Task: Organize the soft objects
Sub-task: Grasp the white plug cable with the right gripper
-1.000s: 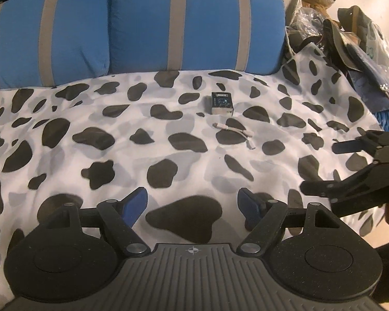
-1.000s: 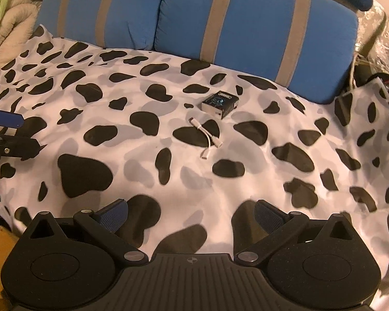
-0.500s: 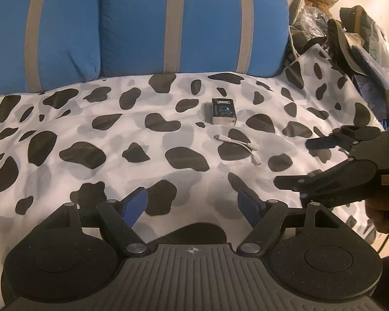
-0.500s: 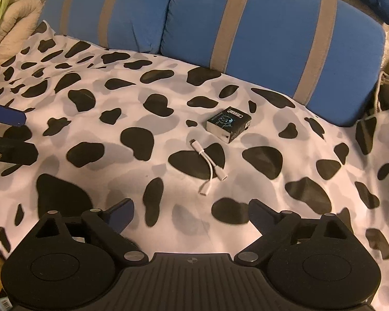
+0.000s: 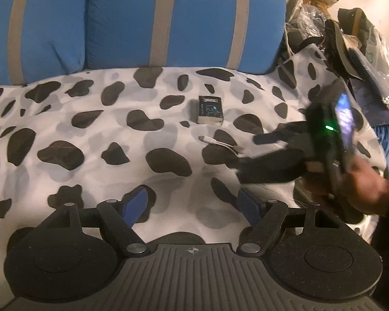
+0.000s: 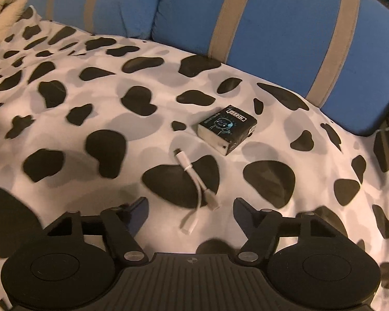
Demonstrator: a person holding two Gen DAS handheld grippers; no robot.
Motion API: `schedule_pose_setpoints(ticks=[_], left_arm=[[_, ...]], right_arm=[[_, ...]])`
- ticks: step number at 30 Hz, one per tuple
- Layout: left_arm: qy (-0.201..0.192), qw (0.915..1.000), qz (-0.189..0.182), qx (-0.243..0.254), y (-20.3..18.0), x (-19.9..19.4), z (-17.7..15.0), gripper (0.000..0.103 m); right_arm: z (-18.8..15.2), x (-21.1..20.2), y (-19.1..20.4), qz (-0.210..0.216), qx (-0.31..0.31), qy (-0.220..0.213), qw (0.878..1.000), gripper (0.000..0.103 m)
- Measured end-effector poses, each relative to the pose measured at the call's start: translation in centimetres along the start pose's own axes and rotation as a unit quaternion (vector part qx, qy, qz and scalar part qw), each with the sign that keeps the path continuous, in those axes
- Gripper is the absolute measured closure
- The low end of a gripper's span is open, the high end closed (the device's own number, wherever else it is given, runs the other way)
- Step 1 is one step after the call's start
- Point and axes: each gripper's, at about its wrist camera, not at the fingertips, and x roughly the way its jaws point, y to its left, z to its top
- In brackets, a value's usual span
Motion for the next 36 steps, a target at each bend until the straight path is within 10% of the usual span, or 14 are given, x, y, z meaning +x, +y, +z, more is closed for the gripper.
schedule_pose_setpoints(ticks=[18,26,36], left_arm=[[0.030,0.9995,-0.005,-0.001,-0.3,1.4,0.1,0.027],[0.037,0.9993,-0.005,0.001,-0.3,1.9,0.0,0.027],[0.020,0.9998,-0.005,-0.001,-0.3,2.2,0.2,0.027]], right_arm=[[2.1,4.7,-0.7,0.021,0.011,0.031,0.999,0.058],[1.5,4.1,-0.8,0.038,0.017,0.029,0.999,0.096],[0.4,1.7,-1.5,0.020,0.029,0.011,0.999,0.097]])
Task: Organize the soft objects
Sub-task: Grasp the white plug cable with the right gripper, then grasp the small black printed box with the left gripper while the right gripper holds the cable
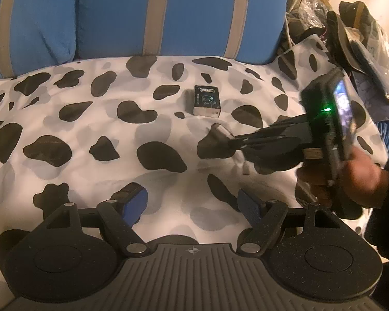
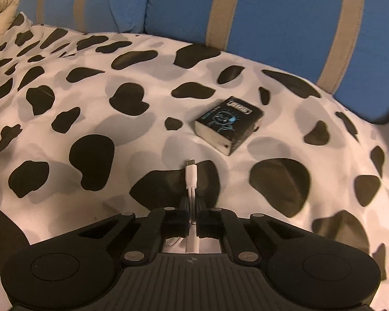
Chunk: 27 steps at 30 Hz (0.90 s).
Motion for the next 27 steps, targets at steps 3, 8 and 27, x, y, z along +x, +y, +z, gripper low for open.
schedule_pose_setpoints(ticks=[3,8,27], left_arm=[[-0.007,1.0000,-0.003,0.001,-0.2,0.2,0.0,0.027],[-0.022,0.9997,0.003,0.007,-0.6,0.4,-0.1,0.027],[-0.071,0.9957,0.036,0.048,-3.1,1.6,0.5,0.027]], right_arm=[[-0.1,-1.4,-0.4,-0.013,0.009,-0.006,1.000,0.097],[-1.3,-3.0,-0.7,-0.027,0.021,0.006,0.999,0.097],[-4.8,-12.2,0.2,0.021,0.090,0.014,0.996,0.097]])
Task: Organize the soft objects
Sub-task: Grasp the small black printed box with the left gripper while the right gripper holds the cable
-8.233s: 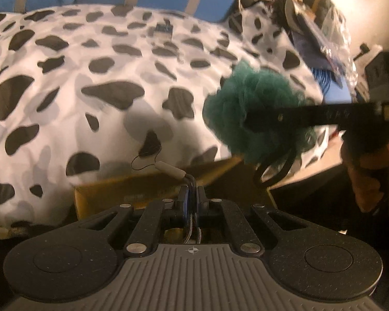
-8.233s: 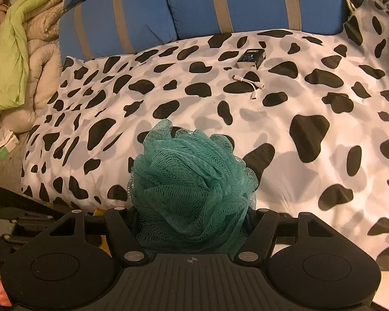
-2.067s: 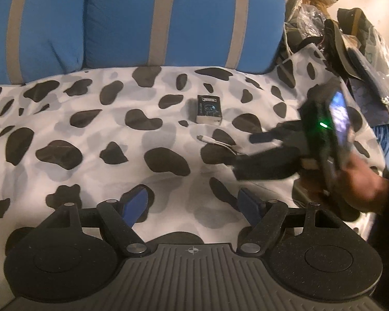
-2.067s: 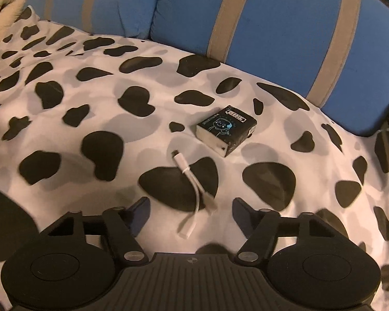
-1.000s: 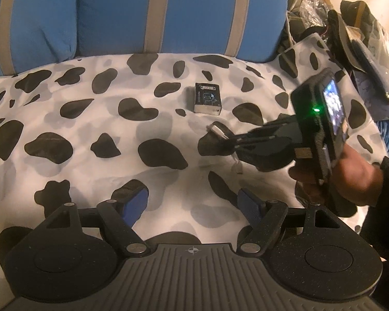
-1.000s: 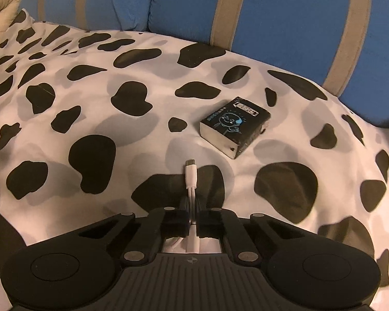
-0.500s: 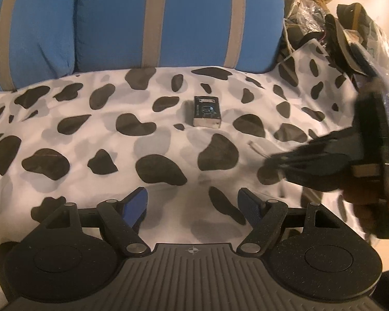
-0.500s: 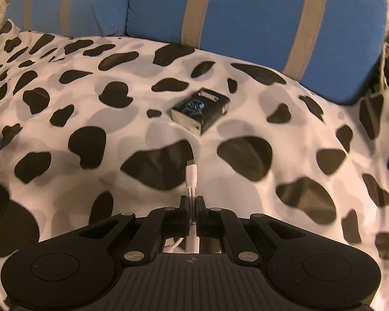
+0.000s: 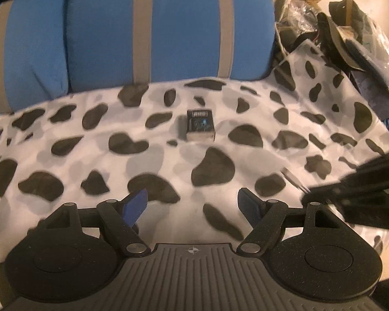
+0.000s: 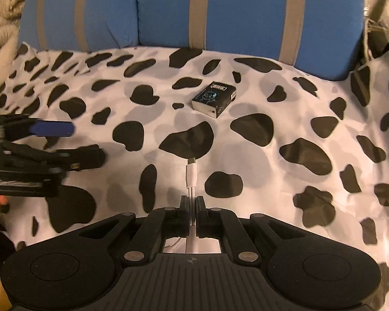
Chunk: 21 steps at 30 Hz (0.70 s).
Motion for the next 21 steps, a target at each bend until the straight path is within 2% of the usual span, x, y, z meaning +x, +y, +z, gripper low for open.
schedule_pose_setpoints(ticks=[4,7,14,21], left_arm=[[-0.027,0.9994,0.021,0.012,-0.9,0.9,0.6,0.026],[-0.029,0.9989,0.034,0.012,-1.1,2.2,1.2,0.026],[-0.020,0.9995,0.022,0.012,-1.0,6.5,2.9,0.026],[-0.016,0.9996,0.021,-0.005,-0.8,10.9,4.2,0.026]], right_arm=[[-1.1,-2.0,0.0,-0.007,0.017,0.004,1.000,0.097],[-2.1,-2.7,-0.3,-0.006,0.025,0.014,1.000,0.099],[-3.4,-4.0,-2.1,-0.010,0.057,0.023,0.998,0.099],[-3.5,-4.5,-3.3,-0.006,0.079,0.014,0.997,0.099]])
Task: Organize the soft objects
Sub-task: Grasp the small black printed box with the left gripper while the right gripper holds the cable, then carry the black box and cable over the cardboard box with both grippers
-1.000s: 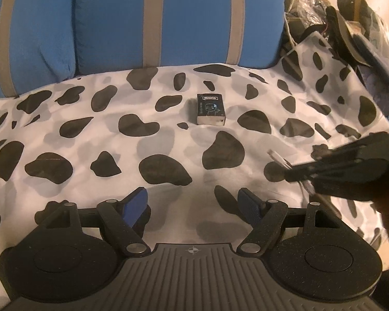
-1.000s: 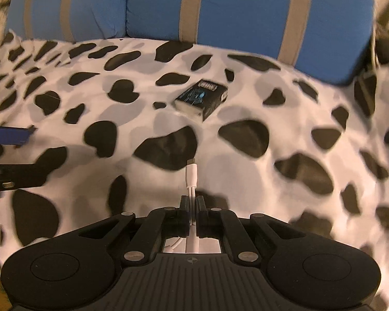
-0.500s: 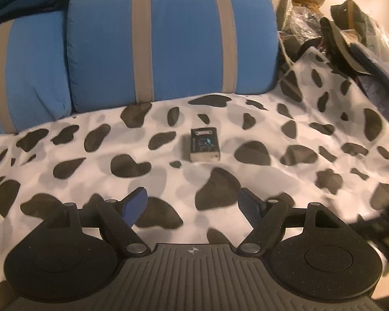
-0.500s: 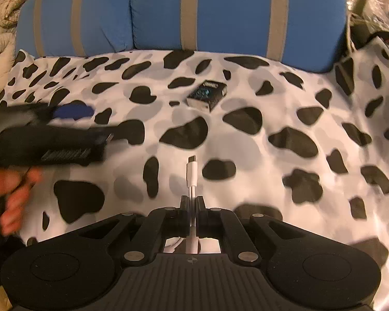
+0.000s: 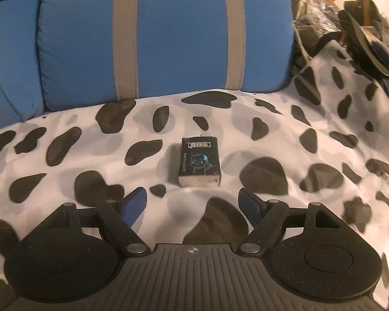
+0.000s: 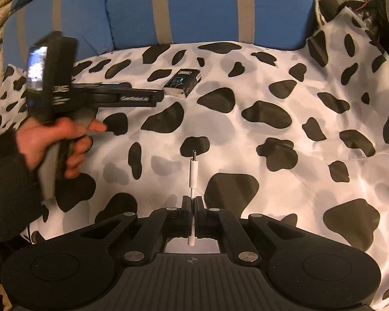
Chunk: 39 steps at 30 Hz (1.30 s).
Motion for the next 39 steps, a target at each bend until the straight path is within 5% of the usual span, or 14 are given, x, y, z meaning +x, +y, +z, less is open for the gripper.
schedule_pose_setpoints(ticks=[13,14,16,17,39], left_arm=[[0.016,0.9997,-0.015,-0.010,-0.5,7.2,1.2,0.026],[0.020,0.9995,-0.021,-0.014,-0.4,7.5,1.2,0.028],[0.040,0.9983,-0.034,-0.025,-0.2,8.0,1.4,0.055],[0.044,0.9980,-0.034,-0.029,-0.2,7.9,1.5,0.055],[0.043,0.9985,-0.031,-0.016,1.2,-7.8,-3.3,0.056]], right_arm=[[0.6,0.3,-0.6,0.015,0.016,0.001,1.000,0.099],[0.6,0.3,-0.7,0.013,0.017,0.001,1.000,0.099],[0.7,0.5,-0.8,0.011,0.017,0.002,1.000,0.099],[0.7,0.6,-0.9,0.008,0.018,0.003,1.000,0.099],[1.0,1.9,3.1,0.067,0.015,-0.006,0.998,0.099]])
